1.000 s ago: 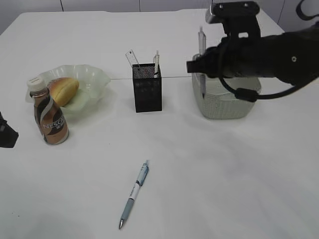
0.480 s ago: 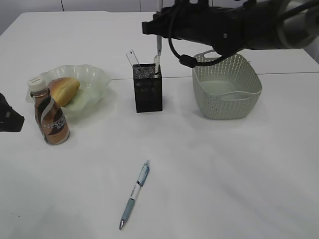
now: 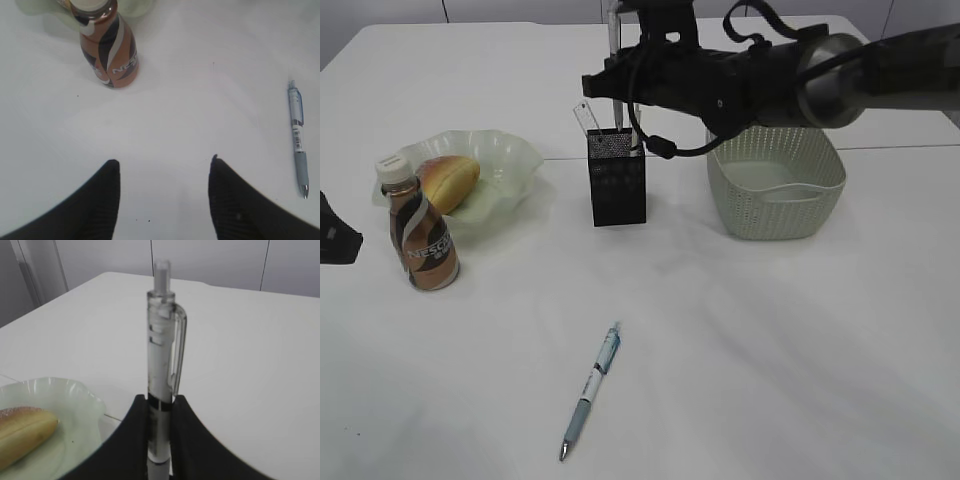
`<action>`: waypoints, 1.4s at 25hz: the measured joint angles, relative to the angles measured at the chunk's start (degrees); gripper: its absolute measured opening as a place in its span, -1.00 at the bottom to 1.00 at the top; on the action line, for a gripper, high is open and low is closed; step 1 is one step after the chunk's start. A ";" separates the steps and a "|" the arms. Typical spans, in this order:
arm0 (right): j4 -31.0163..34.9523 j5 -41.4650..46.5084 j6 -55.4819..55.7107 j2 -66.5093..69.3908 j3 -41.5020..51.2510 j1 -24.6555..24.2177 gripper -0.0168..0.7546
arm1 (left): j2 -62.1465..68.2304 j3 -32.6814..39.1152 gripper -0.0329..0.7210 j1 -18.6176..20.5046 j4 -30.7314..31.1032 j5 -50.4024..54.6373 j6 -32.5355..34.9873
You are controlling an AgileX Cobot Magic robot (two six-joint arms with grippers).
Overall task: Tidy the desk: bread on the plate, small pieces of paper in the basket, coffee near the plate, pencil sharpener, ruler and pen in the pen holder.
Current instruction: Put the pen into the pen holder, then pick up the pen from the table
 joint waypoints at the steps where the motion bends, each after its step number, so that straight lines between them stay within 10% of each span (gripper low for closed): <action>1: 0.00 0.31 0.00 0.64 0.00 0.00 -0.81 | 0.00 0.00 0.19 0.00 -0.01 0.00 0.00; 8: 0.00 3.16 0.21 1.67 -0.13 0.00 -0.72 | 0.00 0.00 0.19 0.00 0.11 0.00 0.00; 19: 0.00 9.21 3.24 1.67 -1.56 0.00 -0.01 | 0.00 0.00 0.19 0.00 0.18 -0.04 0.00; 35: 4.63 76.61 7.40 -3.61 -24.04 0.00 -0.06 | 2.63 -6.52 0.19 -5.32 -2.39 4.99 0.50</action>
